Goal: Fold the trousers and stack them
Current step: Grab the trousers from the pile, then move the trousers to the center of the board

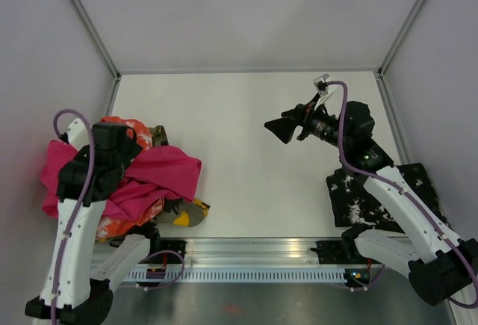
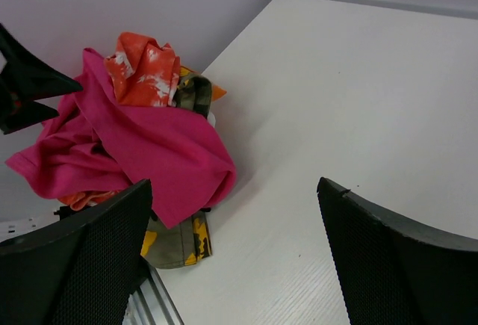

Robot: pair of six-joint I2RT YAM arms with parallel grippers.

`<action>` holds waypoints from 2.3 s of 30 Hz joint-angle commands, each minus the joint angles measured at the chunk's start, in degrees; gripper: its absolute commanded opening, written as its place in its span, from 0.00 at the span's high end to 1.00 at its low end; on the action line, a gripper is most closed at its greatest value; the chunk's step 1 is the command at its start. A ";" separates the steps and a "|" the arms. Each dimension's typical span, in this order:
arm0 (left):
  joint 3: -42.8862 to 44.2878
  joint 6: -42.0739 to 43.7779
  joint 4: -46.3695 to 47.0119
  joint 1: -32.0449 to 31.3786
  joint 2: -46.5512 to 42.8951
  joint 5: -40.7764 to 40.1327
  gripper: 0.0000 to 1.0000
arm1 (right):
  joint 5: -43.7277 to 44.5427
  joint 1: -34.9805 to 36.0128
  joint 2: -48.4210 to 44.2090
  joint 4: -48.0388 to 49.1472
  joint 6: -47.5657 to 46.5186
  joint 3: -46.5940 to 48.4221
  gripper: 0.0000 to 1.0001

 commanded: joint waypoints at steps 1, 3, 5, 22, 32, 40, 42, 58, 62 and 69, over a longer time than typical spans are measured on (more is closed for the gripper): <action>-5.50 -11.33 -10.82 0.33 5.47 -9.85 0.02 | 0.24 2.48 1.65 4.49 0.35 0.80 0.02; -7.27 -15.64 -11.18 0.51 6.79 -12.15 0.04 | 0.86 3.45 3.15 4.49 0.70 1.86 0.02; -8.49 -14.88 -6.99 0.77 6.62 -14.09 0.10 | 0.68 5.64 4.29 4.49 0.79 2.73 0.02; -14.48 0.94 10.88 1.56 4.86 -11.90 0.98 | 12.54 10.22 6.49 -0.51 -1.85 4.76 0.02; 10.09 25.62 18.79 1.56 4.24 -1.03 0.98 | 9.04 10.31 12.11 -1.75 -0.62 10.73 0.02; 32.86 37.15 22.39 1.48 12.75 24.70 0.98 | 9.01 11.19 15.37 -1.83 -0.54 14.69 0.02; 36.31 38.74 23.62 1.47 15.13 29.39 0.98 | 12.96 11.10 15.37 -2.01 1.56 15.22 0.02; 50.14 28.04 47.00 -19.26 45.01 44.17 0.98 | 55.52 4.43 0.79 -21.96 10.90 9.08 0.02; 43.55 28.11 52.79 -23.04 49.15 41.37 0.98 | 59.03 4.16 -2.56 -22.05 6.86 7.49 0.02; 28.43 27.32 63.09 -27.88 53.89 40.74 0.98 | 68.53 4.16 -2.31 -21.79 6.06 5.64 0.02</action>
